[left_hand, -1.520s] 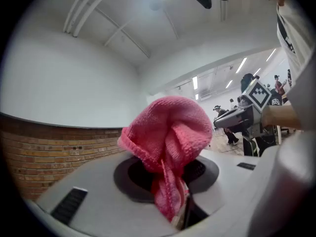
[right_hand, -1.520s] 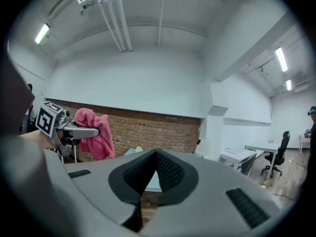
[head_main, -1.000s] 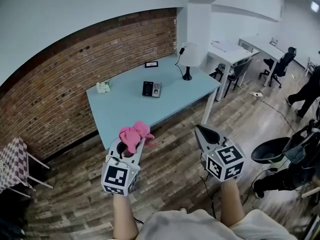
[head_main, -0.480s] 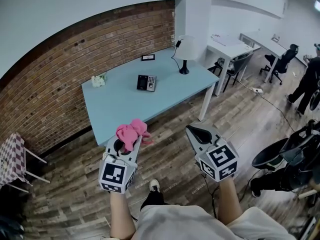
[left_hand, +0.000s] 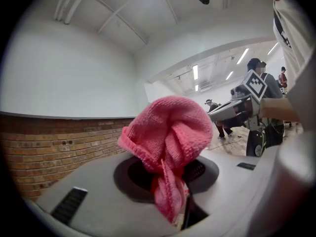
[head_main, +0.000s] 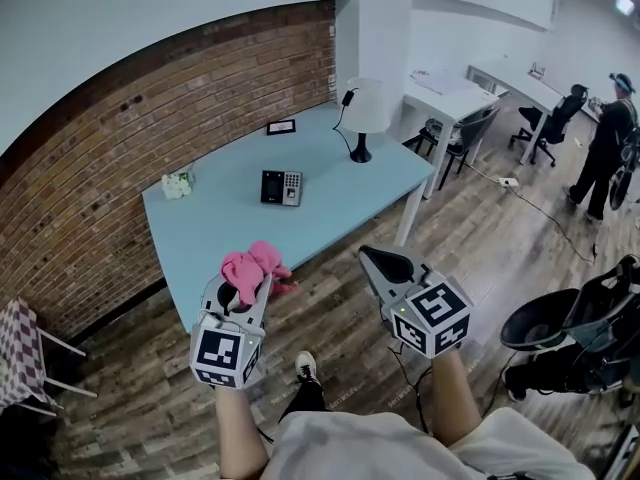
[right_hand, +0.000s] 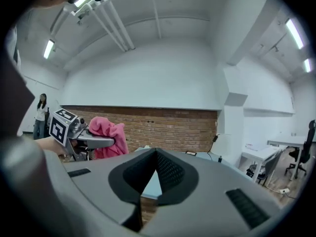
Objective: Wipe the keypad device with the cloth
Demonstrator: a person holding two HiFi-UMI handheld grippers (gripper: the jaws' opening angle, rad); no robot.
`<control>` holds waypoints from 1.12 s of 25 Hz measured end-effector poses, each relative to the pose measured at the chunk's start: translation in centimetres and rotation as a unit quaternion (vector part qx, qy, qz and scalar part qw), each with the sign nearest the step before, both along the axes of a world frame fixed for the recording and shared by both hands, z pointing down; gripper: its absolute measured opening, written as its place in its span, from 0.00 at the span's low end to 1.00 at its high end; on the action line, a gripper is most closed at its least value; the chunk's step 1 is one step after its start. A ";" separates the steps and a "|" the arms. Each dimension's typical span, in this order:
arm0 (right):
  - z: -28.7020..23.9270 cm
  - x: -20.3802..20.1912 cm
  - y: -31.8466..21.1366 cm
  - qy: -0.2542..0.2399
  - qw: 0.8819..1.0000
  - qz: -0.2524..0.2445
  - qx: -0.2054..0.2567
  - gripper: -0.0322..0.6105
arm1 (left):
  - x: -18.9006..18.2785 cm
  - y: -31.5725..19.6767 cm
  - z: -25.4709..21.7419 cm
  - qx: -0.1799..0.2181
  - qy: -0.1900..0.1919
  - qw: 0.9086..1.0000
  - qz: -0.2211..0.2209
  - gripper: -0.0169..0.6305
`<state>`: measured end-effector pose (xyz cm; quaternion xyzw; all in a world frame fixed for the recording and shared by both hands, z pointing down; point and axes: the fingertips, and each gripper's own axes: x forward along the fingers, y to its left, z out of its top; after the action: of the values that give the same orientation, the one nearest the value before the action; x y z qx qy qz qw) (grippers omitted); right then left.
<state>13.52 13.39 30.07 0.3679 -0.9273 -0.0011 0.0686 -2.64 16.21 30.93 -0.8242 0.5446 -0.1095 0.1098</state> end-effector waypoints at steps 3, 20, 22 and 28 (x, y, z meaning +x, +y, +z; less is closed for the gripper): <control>-0.5 -2.0 -3.7 -0.004 1.000 -0.001 0.004 0.08 | -2.0 -3.8 -0.5 0.001 0.000 1.000 0.001 0.24; 0.1 -8.8 -18.9 -0.021 0.999 0.014 -0.038 0.08 | -9.1 -18.9 -0.8 -0.015 0.012 1.000 0.015 0.24; 0.5 -9.4 -20.4 -0.015 0.999 0.020 -0.041 0.08 | -9.8 -20.3 -0.5 -0.019 0.013 1.000 0.017 0.24; 2.1 -11.5 -24.3 -0.006 0.998 0.027 -0.058 0.08 | -11.7 -24.7 1.3 -0.035 0.019 0.999 0.019 0.24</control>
<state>2.03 -10.91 32.19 0.3885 -0.9159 0.0569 0.0840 -14.35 -8.45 32.22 -0.8399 0.5265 -0.1105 0.0725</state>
